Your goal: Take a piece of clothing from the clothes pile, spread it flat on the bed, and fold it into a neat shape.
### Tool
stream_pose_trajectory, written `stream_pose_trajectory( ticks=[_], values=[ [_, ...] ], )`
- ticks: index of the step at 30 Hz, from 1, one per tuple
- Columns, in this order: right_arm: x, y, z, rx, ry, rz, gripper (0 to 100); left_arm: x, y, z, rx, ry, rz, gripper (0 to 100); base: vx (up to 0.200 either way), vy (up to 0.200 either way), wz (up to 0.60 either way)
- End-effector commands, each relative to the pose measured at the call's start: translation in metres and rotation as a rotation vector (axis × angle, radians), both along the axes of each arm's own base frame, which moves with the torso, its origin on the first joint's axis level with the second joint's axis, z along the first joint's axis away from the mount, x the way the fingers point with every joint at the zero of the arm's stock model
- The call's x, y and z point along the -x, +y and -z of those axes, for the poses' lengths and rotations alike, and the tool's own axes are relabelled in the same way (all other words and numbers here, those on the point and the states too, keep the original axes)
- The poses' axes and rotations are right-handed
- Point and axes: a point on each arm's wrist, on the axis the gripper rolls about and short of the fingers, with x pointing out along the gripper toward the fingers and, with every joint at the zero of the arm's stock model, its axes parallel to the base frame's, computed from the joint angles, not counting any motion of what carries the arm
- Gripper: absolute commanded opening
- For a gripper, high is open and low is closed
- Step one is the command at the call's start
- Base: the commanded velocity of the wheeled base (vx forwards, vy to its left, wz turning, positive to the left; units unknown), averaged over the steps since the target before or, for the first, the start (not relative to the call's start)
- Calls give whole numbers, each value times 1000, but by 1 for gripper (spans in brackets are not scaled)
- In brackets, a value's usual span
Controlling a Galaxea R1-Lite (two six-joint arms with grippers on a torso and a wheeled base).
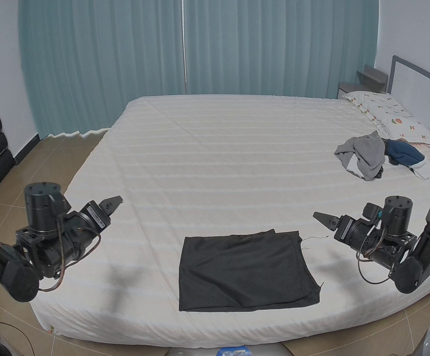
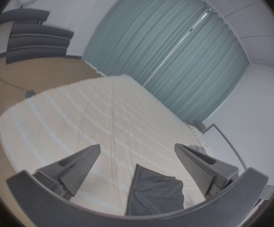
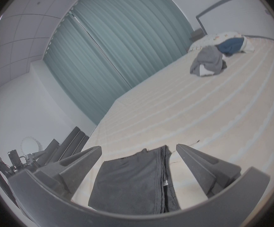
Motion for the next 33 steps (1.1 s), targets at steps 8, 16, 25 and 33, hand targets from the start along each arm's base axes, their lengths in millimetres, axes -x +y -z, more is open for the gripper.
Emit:
stream_pose_trajectory(
  ticks=[8,16,25,33],
  values=[
    [83,-31,-70,202,-310,47,100,99,32,-71,-222,-307,-68,100,0,0,0],
    [133,-47,-78,400,-459,38,100,178,54,-89,-437,-453,-89,100,0,0,0],
    [173,-57,-88,462,-533,53,100,247,74,-80,-553,-495,-132,100,0,0,0],
    [220,-61,-94,509,-530,9,100,272,75,-69,-642,-480,-288,100,0,0,0]
  ],
)
